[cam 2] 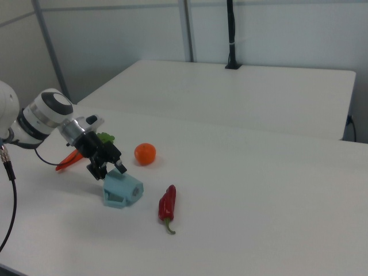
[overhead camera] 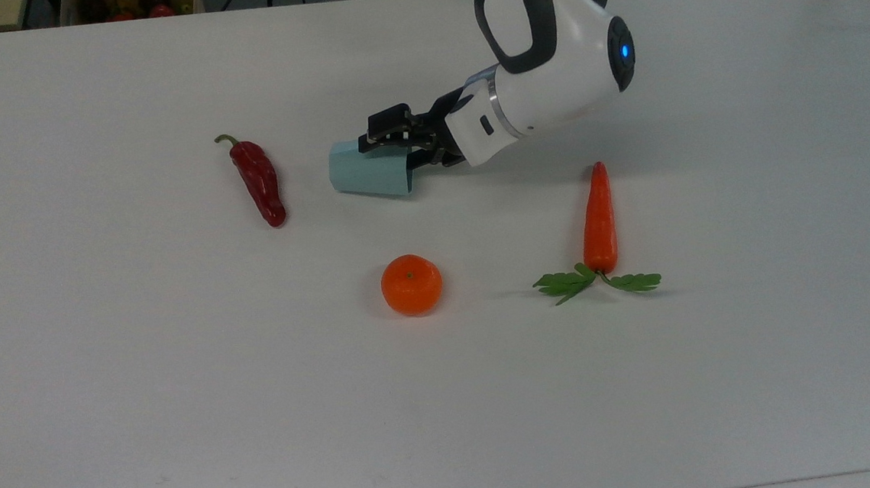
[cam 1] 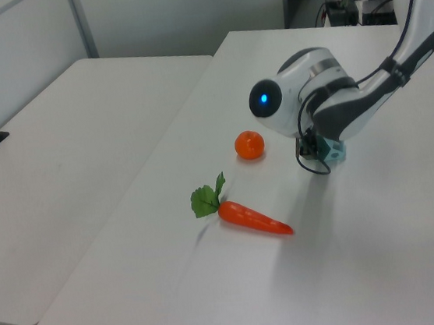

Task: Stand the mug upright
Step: 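Close the gripper on the mug's rim, then lift and rotate the mug so its base rests on the table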

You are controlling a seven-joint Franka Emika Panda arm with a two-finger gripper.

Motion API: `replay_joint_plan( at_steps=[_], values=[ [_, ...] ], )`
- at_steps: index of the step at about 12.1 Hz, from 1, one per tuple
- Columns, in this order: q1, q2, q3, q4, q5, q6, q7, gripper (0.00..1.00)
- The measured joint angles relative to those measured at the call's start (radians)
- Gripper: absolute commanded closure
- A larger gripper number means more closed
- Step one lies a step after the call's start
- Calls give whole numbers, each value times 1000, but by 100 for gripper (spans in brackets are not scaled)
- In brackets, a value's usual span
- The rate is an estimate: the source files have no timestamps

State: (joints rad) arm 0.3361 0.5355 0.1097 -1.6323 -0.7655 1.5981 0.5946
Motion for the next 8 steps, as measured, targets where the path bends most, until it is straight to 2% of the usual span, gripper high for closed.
replay_joint_plan(
  at_steps=[3,4,5,6,8],
  values=[
    [0,47,-2,0,-58,-37,45,66],
    [0,53,-3,1,-68,-43,49,84],
    [0,52,-4,8,-78,-63,50,96],
    [0,48,-6,17,-80,-75,50,100],
    [-5,34,-11,31,-82,-99,50,100]
  ],
)
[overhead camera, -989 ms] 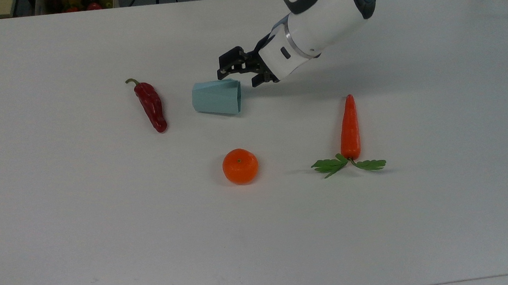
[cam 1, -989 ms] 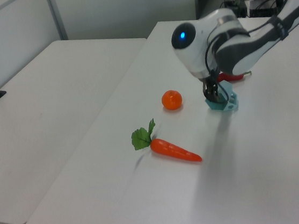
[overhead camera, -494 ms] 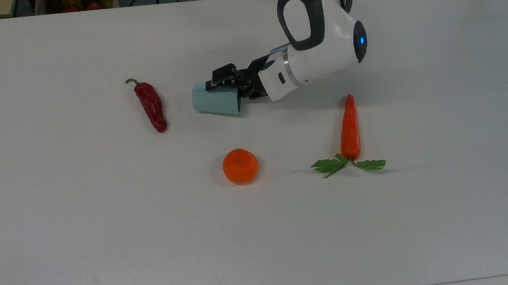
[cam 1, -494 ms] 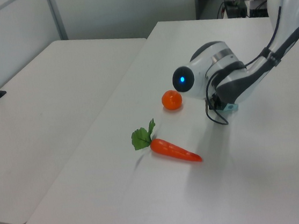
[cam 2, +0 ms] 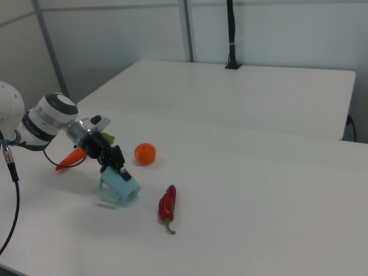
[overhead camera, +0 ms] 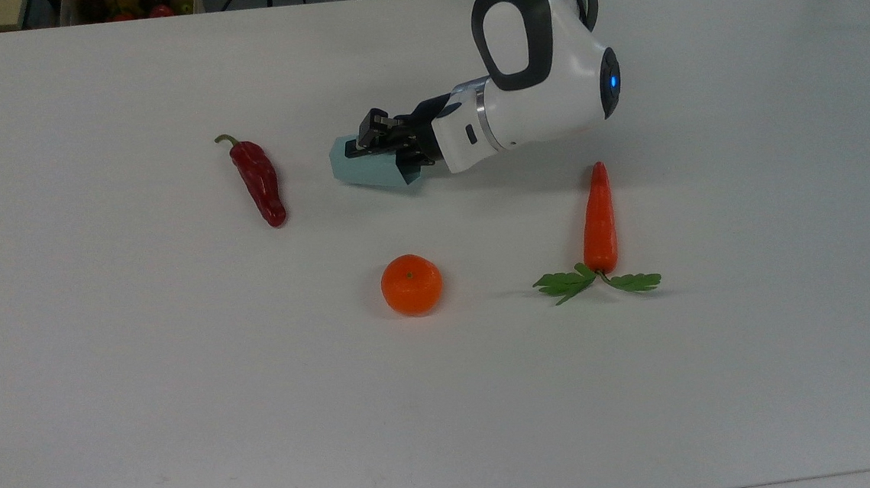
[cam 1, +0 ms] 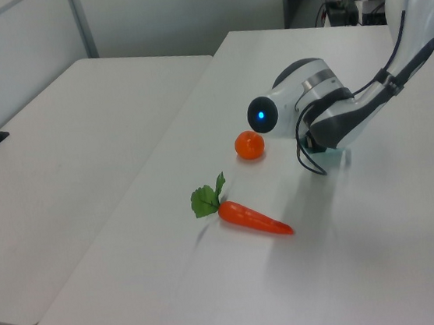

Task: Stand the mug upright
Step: 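Lift and rotate the mug so its base rests on the table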

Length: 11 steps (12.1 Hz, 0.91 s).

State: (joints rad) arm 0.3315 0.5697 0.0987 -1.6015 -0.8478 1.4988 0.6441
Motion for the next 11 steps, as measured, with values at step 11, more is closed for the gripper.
replay_joint_plan(
  at_steps=[11],
  values=[
    [-118,-130,-3,33,448,346,-329,94]
  ],
)
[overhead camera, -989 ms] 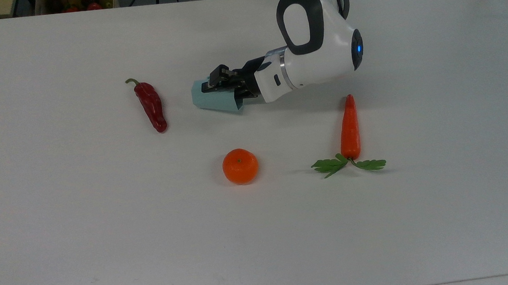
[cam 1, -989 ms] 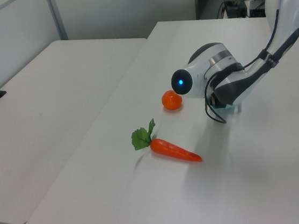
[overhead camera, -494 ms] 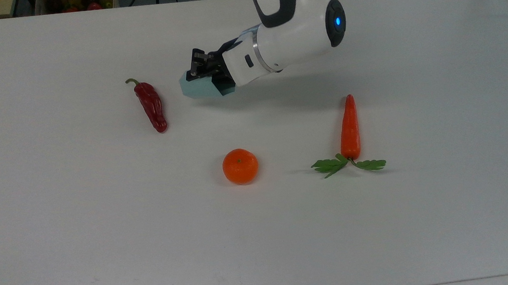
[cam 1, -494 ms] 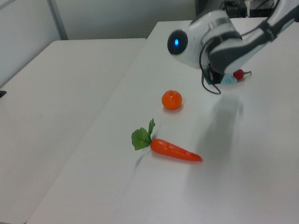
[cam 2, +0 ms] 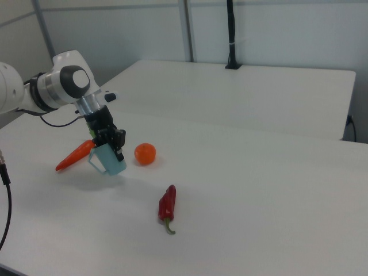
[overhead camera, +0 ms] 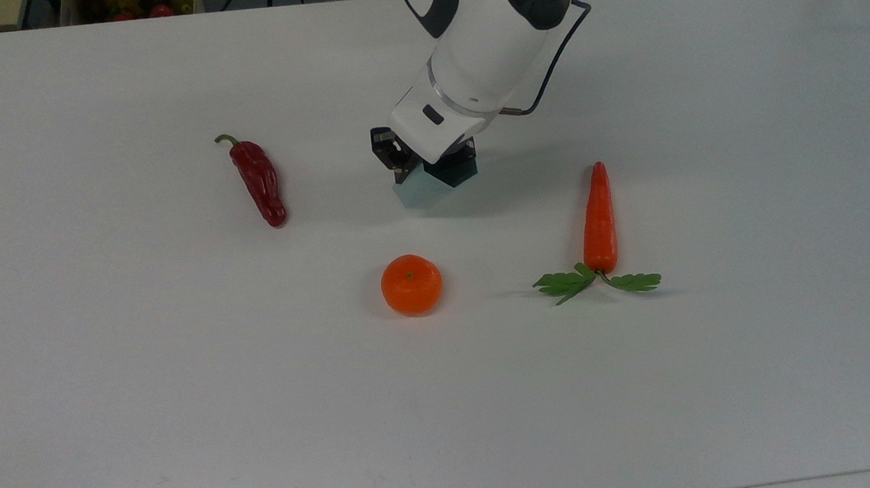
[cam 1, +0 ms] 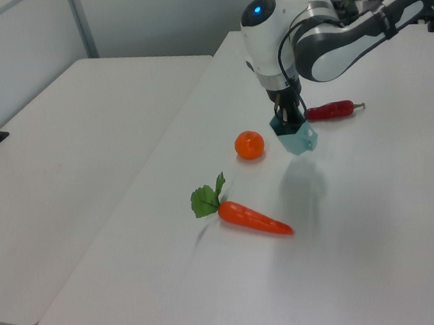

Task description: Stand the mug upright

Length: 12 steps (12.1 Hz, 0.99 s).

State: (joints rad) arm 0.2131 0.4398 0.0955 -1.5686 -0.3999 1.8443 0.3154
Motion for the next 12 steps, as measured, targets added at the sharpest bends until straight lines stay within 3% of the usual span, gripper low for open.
replay_joint_plan(
  at_steps=[3,6,7,8,9,12],
  values=[
    [-41,8,0,-12,133,72,-209,85],
    [-66,10,0,-14,185,73,-358,60],
    [-66,11,0,-15,185,73,-360,40],
    [-66,9,0,-14,185,73,-361,26],
    [-66,6,0,-13,185,72,-361,0],
    [-94,-73,-1,-2,185,22,-348,0]
  ],
)
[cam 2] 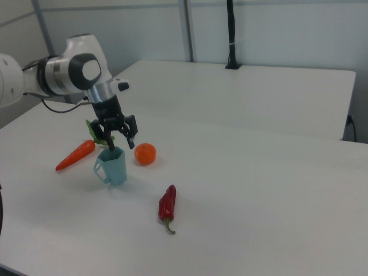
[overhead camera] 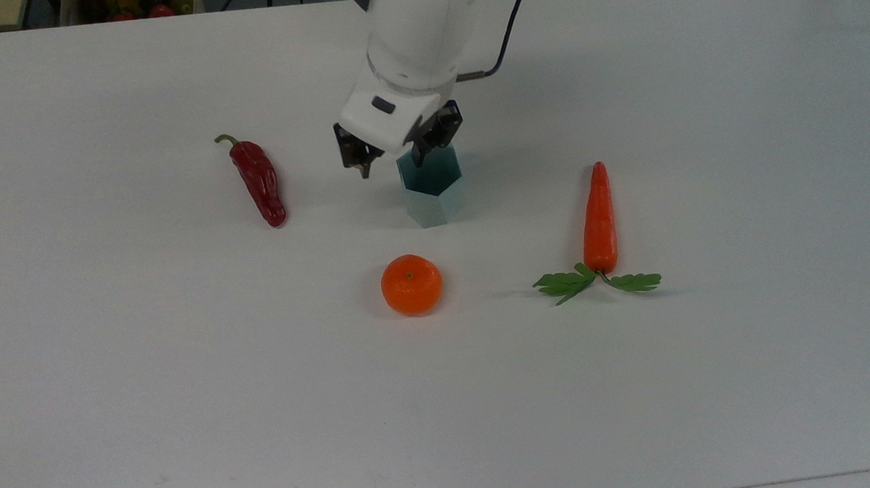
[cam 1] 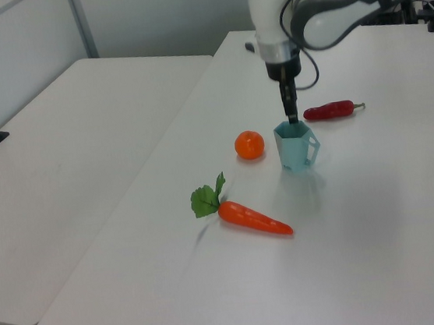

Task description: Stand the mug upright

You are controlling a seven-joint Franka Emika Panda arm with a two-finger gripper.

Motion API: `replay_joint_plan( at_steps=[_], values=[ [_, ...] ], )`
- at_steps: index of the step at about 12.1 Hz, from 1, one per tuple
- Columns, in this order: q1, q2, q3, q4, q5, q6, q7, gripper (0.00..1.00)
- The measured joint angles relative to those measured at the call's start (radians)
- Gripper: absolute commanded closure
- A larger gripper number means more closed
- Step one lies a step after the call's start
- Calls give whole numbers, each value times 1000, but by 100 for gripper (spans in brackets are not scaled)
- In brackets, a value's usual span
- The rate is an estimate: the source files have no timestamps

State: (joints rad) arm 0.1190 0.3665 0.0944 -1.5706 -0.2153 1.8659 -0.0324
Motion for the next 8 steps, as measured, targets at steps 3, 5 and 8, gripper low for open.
replay_joint_plan(
  at_steps=[3,5,8],
  values=[
    [-63,-124,-1,2,6,-58,61,0],
    [-115,-196,-2,2,95,-105,68,0],
    [-176,-274,-5,-1,152,-160,68,0]
  ],
)
